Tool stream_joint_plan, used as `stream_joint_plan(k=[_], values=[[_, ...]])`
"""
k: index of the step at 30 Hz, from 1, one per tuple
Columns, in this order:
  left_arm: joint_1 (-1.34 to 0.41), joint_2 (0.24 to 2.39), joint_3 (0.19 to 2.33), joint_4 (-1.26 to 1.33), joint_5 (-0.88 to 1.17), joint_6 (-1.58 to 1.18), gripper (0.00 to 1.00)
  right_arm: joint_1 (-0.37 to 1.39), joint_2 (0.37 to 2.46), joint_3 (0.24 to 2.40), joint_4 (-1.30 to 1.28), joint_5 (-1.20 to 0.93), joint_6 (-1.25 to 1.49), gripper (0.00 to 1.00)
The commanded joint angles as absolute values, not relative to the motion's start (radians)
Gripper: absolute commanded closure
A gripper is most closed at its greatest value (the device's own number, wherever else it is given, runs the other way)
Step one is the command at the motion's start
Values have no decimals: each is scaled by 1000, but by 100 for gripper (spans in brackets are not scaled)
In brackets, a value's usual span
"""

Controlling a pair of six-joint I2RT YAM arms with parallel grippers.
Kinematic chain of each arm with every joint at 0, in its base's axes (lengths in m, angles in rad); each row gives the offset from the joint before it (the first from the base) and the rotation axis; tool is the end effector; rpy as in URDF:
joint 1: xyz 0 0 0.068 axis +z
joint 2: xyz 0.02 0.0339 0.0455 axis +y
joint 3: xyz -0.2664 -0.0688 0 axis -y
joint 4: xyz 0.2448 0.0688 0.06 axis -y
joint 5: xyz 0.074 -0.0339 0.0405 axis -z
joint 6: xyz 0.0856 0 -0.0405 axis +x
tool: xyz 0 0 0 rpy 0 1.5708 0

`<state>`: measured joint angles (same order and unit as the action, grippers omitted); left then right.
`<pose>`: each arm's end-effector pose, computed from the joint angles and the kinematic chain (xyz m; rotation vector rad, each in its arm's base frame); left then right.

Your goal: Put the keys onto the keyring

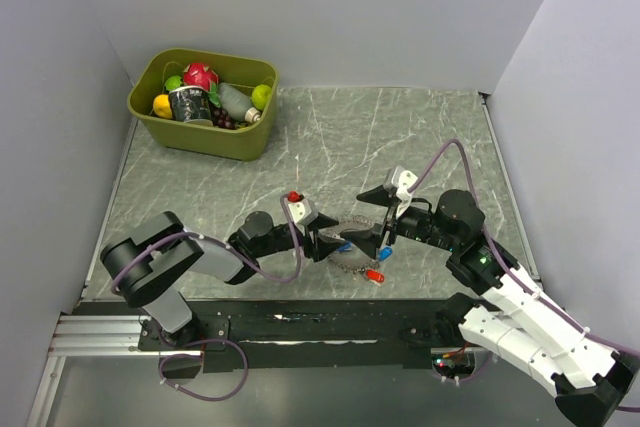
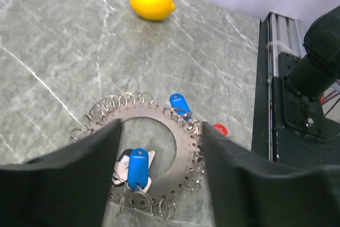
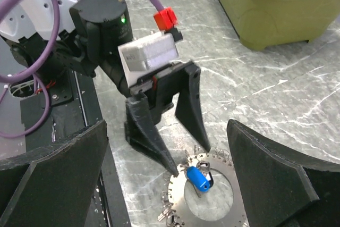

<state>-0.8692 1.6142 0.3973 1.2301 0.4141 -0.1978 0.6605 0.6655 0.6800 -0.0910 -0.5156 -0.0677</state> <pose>0.1835 -0.2705 0.1728 0.8718 1.4366 -1.1443 0.1339 0.1575 0.3302 -0.9714 1.4089 0.8690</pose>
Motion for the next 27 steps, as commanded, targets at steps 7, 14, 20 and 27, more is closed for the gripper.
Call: stream_joint_plan(k=[7,14,20,27], values=[[-848,1516,364,1314,406,-225,7,661,687,693,-63,-541,-64,0],[-796,1506,351,1466,546,-333,4,661,710,693,-60,-566,-60,0],[-770,1436,350,1462,564,-377,4,660,739,701,-37,-577,-64,0],[-752,1289,356,1258,526,-305,4,661,765,713,-28,-584,-72,0]])
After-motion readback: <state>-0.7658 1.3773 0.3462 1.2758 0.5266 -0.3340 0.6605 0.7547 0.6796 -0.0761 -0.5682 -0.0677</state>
